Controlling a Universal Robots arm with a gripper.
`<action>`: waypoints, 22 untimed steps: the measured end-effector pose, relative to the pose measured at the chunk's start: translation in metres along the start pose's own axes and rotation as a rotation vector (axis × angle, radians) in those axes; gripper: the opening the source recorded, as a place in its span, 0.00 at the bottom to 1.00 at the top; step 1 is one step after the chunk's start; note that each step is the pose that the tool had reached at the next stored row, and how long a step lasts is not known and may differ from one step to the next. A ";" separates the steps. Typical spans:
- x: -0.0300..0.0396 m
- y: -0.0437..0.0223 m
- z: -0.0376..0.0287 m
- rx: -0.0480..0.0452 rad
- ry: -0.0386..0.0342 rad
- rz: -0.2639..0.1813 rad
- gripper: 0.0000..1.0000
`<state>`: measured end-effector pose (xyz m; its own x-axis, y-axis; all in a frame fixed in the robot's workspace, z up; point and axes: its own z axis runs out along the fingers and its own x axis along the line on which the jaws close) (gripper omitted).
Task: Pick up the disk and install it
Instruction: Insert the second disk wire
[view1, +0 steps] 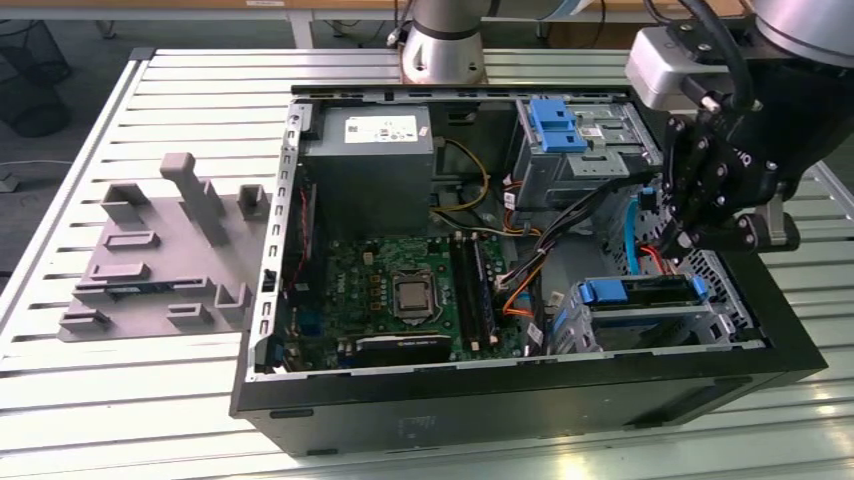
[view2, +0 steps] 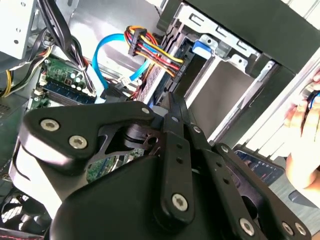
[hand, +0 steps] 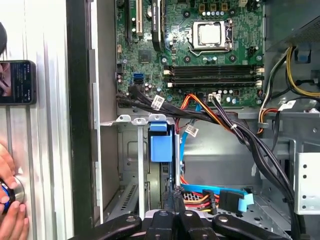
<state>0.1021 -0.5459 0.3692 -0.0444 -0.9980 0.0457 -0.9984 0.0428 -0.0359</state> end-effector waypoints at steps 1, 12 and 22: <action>0.0001 0.0002 -0.0003 0.0002 0.0000 0.000 0.11; -0.0068 -0.0001 -0.0231 0.0003 -0.0003 0.000 0.11; -0.0211 0.0089 -0.0252 0.0012 -0.0005 0.002 0.11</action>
<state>0.0932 -0.5233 0.3931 -0.0465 -0.9979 0.0451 -0.9983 0.0448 -0.0371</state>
